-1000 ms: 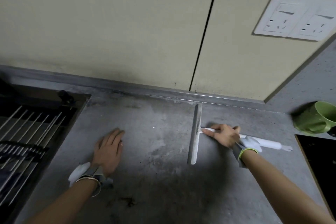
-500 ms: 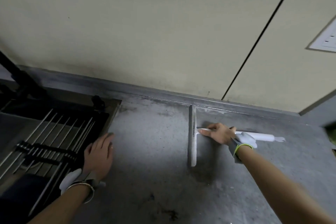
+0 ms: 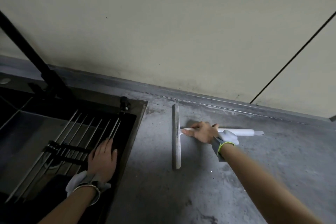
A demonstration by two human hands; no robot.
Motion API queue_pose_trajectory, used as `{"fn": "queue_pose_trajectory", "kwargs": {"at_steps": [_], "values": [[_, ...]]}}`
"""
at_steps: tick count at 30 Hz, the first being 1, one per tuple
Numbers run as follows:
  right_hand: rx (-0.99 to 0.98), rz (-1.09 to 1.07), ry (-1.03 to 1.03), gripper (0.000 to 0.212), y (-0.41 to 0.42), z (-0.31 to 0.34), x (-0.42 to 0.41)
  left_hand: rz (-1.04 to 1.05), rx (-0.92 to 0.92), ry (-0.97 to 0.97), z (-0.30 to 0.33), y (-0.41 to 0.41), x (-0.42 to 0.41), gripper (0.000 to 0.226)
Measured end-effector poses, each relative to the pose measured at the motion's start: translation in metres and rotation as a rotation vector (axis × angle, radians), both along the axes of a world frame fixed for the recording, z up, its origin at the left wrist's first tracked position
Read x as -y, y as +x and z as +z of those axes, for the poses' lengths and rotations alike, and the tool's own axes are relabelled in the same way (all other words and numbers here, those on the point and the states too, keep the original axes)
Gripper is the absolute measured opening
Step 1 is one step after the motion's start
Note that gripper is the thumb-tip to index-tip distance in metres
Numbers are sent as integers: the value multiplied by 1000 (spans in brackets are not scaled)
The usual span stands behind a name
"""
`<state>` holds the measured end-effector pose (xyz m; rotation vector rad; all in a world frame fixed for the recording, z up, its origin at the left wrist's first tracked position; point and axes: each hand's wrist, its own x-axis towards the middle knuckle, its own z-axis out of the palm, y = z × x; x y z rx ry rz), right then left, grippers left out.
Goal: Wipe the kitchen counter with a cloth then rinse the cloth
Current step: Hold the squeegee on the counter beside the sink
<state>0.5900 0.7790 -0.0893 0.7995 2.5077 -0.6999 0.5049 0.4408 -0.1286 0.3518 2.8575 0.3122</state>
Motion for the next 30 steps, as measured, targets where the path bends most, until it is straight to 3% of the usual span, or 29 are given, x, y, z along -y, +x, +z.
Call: {"fn": "queue_pose_trajectory", "kwargs": {"at_steps": [16,21,27,30], "values": [[-99,110,-43,54,-30,7,136,-131,86,95,-15,-18,32,48],[-172,-19,-85,49,-22,19,146,-176,77,103,-19,-24,38,48],[-198,-256,-65,54,18,35,88,-167,62,134,-16,-25,30,49],[-207,-398,-47,28,51,37,46,-189,31,177,-10,-26,14,48]]}}
